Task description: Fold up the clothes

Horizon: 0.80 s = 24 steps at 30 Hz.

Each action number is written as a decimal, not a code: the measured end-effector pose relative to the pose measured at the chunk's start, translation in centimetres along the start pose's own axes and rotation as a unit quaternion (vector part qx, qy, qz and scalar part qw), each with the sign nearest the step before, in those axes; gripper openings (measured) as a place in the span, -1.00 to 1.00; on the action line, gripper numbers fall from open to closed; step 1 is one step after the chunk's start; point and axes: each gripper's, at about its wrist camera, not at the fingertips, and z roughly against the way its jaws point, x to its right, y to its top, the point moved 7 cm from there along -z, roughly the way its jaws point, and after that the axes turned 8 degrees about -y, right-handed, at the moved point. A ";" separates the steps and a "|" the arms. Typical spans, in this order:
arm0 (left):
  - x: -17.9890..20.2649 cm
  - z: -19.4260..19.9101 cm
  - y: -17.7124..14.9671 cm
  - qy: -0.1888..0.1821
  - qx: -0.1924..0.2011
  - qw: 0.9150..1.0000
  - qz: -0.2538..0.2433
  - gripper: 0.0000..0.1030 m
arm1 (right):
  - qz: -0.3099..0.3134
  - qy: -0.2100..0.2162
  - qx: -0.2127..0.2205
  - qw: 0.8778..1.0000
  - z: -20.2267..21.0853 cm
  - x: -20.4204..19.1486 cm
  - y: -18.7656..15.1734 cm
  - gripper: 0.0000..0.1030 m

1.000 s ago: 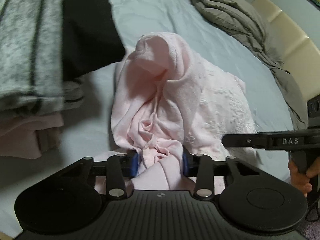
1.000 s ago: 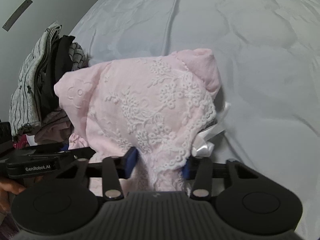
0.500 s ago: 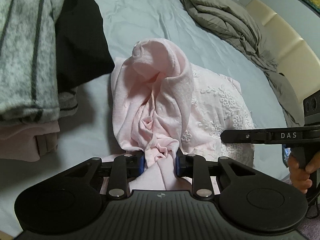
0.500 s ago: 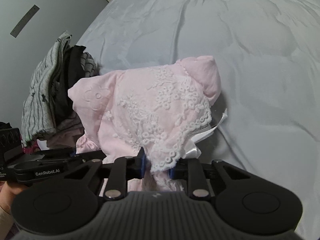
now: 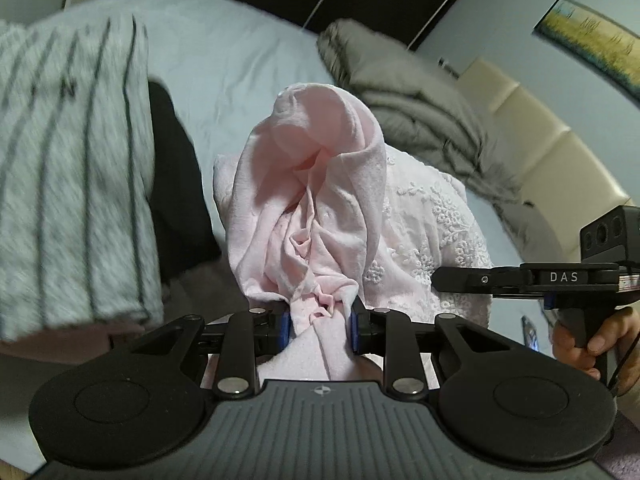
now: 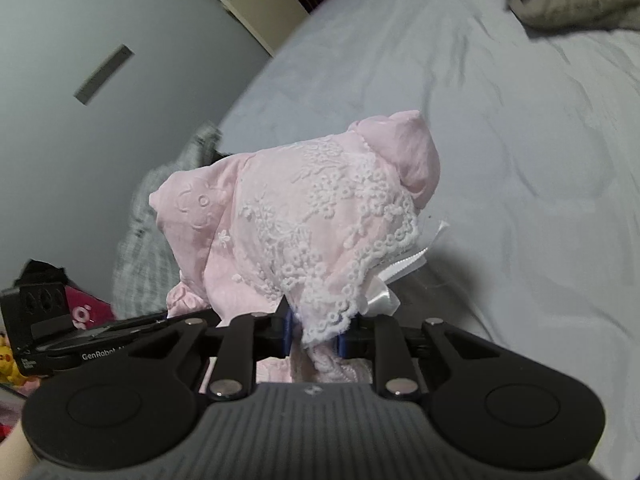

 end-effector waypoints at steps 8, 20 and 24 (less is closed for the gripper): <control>1.1 6.2 2.0 0.007 0.066 0.998 -0.018 -0.55 | 0.050 0.043 0.049 0.997 5.0 -3.8 1.1 -0.56; -2.0 16.0 5.7 0.065 0.139 0.988 -0.008 -0.55 | 0.101 0.114 0.044 0.987 6.3 -6.5 -0.5 -0.56; -4.0 18.1 7.4 0.086 0.152 0.985 0.003 -0.55 | 0.106 0.131 0.034 0.985 4.6 -6.8 -0.4 -0.56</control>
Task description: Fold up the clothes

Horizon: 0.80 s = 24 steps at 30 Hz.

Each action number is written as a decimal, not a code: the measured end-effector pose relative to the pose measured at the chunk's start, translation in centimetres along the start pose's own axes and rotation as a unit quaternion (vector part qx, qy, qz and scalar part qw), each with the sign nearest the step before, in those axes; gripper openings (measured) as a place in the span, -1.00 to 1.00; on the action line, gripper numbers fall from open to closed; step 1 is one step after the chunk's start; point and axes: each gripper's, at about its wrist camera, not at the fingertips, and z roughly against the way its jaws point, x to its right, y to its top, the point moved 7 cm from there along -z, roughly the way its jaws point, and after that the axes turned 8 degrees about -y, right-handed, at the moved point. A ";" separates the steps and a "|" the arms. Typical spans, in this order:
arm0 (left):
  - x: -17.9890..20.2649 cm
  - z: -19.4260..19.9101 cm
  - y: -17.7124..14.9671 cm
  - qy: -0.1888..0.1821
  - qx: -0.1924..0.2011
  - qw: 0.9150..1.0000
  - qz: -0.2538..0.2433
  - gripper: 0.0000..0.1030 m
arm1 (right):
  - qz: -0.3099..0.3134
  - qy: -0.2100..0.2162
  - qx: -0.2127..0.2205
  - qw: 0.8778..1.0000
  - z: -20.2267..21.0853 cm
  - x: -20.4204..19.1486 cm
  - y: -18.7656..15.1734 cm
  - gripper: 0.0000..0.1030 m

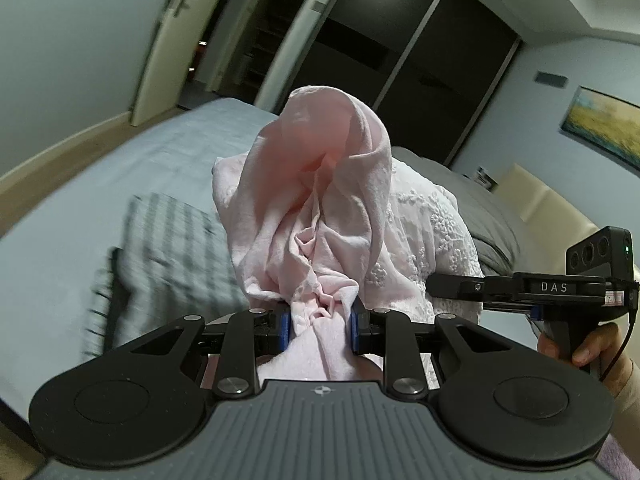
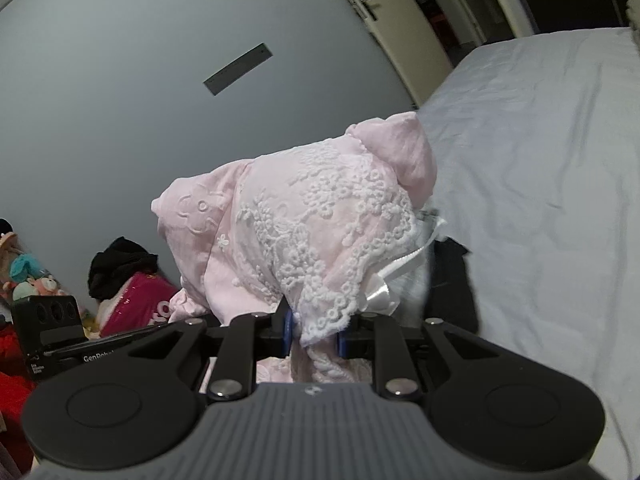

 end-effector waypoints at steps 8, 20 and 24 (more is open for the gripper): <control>-6.0 -1.9 2.7 0.024 -0.018 0.999 0.023 -0.55 | -0.005 -0.006 -0.029 1.000 -3.6 3.9 -0.4 -0.56; -13.1 -8.0 1.7 0.067 -0.061 0.994 0.062 -0.54 | -0.005 -0.066 -0.056 0.996 -11.6 8.2 -1.2 -0.41; -13.7 -8.4 1.8 0.081 -0.054 0.993 0.067 -0.43 | -0.002 -0.072 -0.046 0.996 -12.9 8.5 -1.1 -0.10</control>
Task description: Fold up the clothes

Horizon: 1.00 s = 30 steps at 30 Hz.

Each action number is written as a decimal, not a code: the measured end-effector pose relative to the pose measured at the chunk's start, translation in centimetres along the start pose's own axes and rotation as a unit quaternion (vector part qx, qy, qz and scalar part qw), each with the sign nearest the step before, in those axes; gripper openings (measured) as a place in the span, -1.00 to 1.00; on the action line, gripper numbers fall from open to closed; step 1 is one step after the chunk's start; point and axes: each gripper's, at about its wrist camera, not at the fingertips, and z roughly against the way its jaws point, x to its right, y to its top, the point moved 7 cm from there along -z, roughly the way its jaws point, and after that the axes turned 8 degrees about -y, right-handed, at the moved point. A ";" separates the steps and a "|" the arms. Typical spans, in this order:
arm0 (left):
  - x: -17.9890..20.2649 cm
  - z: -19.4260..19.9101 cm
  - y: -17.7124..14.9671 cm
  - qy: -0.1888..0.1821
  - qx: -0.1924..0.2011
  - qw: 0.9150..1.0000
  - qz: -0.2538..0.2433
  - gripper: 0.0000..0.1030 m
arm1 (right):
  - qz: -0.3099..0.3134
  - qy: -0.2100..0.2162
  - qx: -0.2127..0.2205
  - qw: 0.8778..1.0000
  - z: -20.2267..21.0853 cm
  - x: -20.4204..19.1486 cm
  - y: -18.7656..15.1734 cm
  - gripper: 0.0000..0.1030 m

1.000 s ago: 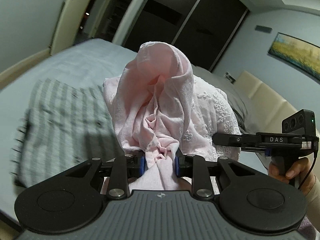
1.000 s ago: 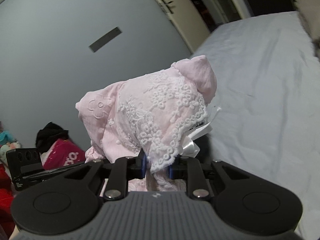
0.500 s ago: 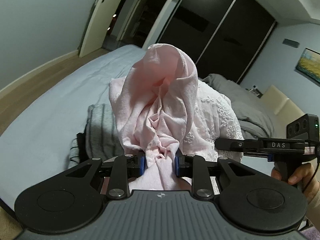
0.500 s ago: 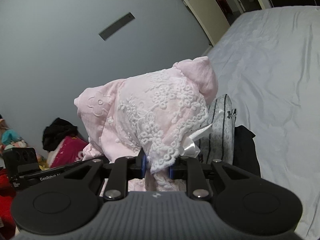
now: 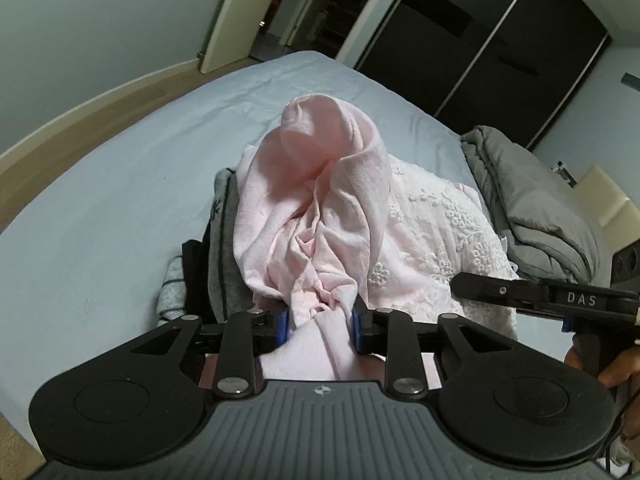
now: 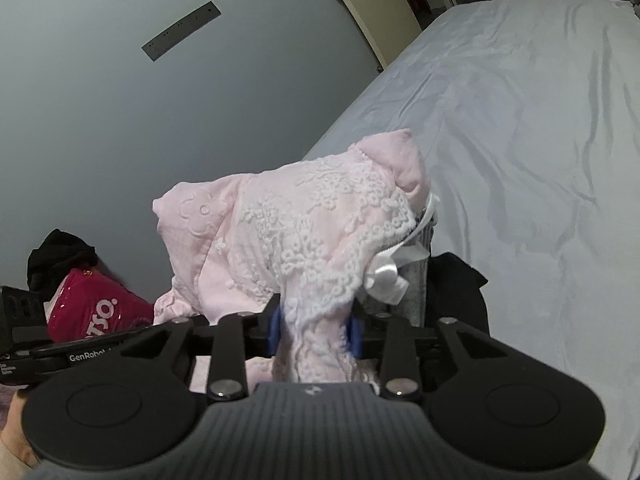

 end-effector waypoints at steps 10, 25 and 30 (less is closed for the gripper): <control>0.6 4.5 2.2 0.047 0.070 0.996 -0.026 0.06 | 0.045 -0.021 0.086 0.995 4.3 -0.3 1.3 0.20; 3.6 -0.1 4.9 0.055 0.118 0.990 -0.056 -0.35 | 0.125 -0.064 0.133 0.981 0.3 -3.6 0.9 0.01; 0.4 -2.4 4.3 0.067 0.088 0.994 -0.012 -0.35 | 0.111 -0.070 0.124 0.984 -2.8 -2.7 1.4 0.01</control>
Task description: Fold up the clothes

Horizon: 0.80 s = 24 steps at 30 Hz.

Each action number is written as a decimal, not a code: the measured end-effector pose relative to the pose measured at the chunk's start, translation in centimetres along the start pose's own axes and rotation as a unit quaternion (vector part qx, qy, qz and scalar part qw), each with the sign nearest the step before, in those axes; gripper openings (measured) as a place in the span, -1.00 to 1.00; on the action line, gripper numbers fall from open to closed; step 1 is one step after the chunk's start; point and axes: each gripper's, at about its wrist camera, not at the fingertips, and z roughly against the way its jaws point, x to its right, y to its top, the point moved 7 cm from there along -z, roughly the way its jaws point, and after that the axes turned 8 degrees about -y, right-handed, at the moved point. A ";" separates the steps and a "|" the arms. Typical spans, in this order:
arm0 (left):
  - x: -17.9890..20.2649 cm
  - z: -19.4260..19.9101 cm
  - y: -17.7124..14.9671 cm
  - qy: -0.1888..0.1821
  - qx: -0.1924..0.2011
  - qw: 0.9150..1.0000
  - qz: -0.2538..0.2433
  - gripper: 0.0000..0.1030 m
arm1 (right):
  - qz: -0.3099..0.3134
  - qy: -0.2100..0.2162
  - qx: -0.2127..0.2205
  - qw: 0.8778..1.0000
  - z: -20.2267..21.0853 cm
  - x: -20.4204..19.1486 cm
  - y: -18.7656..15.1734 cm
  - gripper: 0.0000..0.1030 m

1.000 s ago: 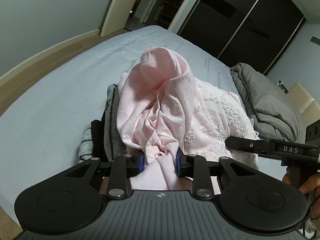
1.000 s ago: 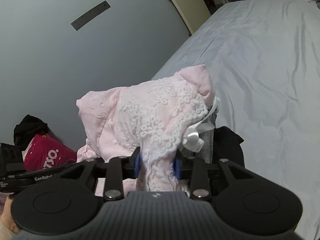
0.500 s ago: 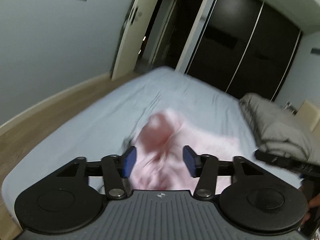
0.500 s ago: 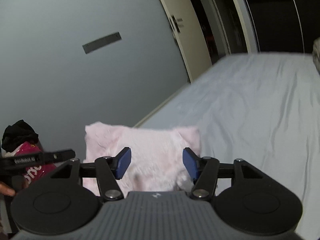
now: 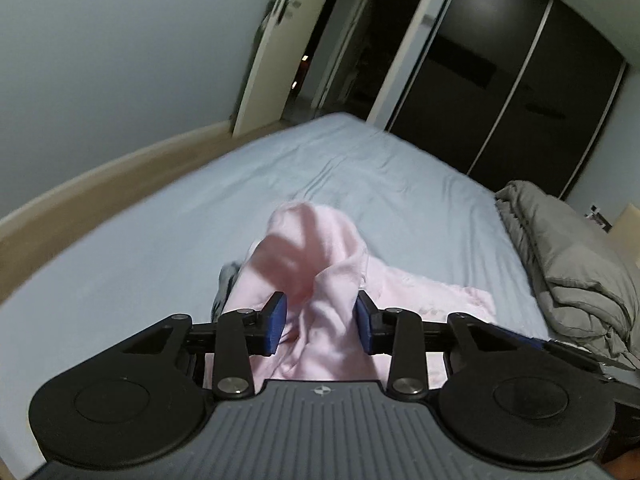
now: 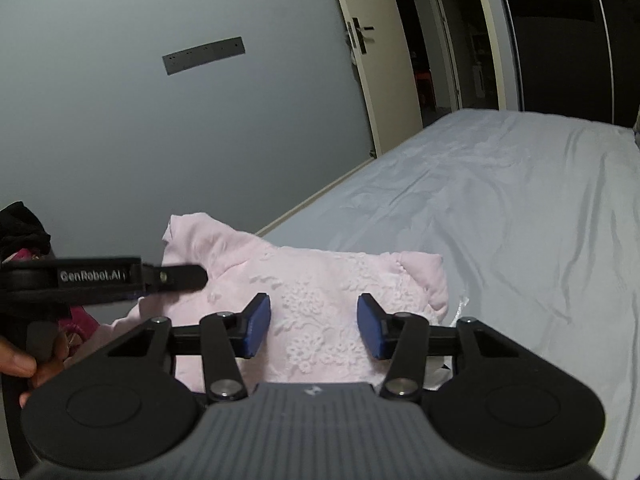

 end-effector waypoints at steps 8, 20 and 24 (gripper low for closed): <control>-1.7 -3.4 -1.5 0.028 -0.038 0.999 -0.003 -0.35 | 0.005 -0.027 -0.020 0.999 -5.0 0.6 -1.1 0.01; -1.7 -4.1 -2.6 0.040 -0.035 0.999 -0.008 -0.35 | -0.002 -0.033 -0.041 0.999 -7.4 1.6 -1.5 0.01; -0.5 -2.7 -2.2 0.043 -0.020 0.999 -0.028 -0.31 | 0.001 -0.020 -0.037 0.999 -5.5 1.3 -0.7 0.17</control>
